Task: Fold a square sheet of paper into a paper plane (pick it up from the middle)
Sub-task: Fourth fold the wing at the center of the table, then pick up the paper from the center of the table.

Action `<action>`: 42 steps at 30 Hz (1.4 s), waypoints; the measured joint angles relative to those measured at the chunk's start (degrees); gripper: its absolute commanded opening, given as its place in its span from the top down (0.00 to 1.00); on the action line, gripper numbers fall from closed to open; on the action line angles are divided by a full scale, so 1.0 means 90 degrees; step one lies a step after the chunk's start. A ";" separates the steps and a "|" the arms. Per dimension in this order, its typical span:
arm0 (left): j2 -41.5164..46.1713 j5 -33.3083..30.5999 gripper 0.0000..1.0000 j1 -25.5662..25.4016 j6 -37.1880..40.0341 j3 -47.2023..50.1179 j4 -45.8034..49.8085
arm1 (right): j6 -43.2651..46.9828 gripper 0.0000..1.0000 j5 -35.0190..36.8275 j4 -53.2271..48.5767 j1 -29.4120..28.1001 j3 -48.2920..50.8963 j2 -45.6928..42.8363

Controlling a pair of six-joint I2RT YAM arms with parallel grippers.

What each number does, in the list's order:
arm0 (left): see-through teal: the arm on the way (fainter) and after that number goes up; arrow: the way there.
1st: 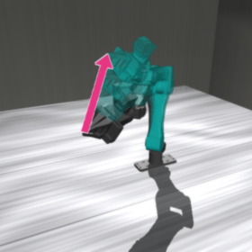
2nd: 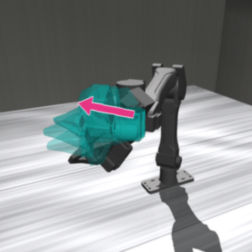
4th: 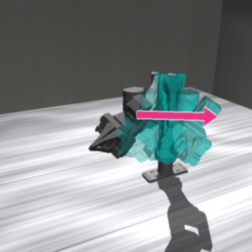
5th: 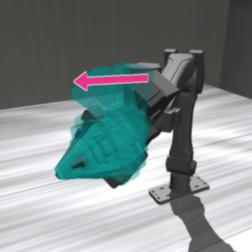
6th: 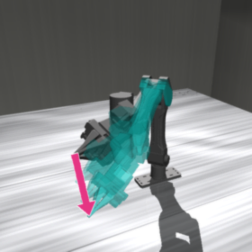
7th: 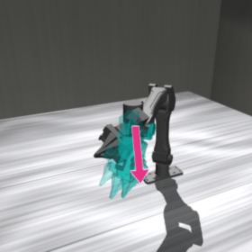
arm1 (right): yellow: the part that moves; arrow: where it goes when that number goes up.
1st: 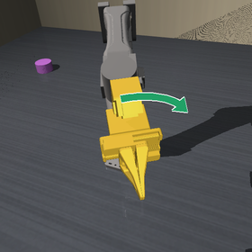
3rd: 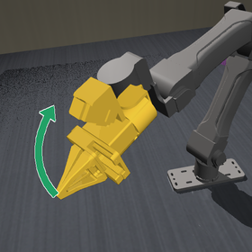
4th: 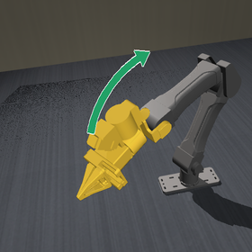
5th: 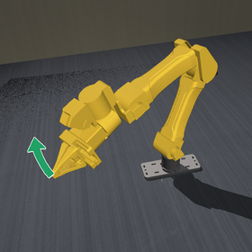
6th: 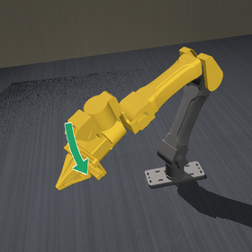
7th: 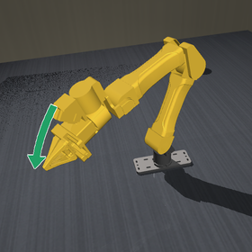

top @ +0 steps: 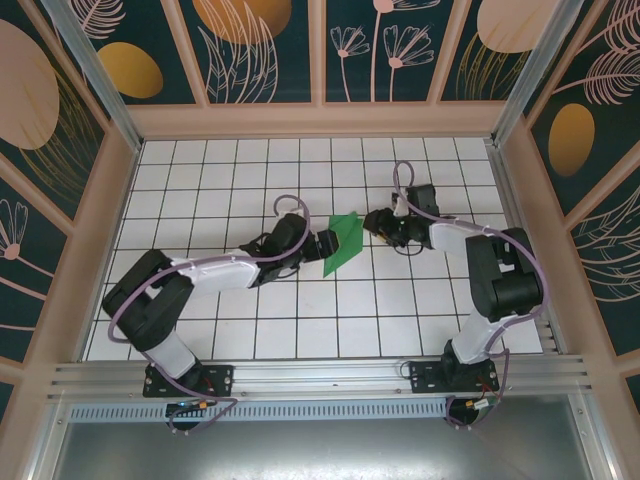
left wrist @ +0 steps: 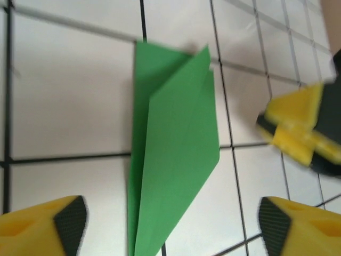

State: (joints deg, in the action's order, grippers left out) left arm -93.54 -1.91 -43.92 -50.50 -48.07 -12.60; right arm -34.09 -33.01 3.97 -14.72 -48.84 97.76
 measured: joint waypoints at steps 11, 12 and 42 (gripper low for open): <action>0.0267 -0.0318 0.01 0.0238 -0.0112 0.0080 0.0148 | -0.0597 0.54 0.0056 0.0299 -0.0590 -0.0267 0.0466; 0.0267 -0.0316 0.02 0.0240 -0.0112 0.0092 0.0160 | -0.0610 0.54 0.0090 0.0299 -0.0617 -0.0335 0.0546; 0.0238 -0.0143 0.02 0.0580 -0.0206 0.0233 0.0512 | -0.0580 0.66 0.0015 0.0056 -0.0962 -0.1224 0.1462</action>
State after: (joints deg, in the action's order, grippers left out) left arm -91.39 -3.20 -38.70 -52.36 -45.98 -7.99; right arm -39.31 -32.88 4.47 -23.38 -59.86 110.91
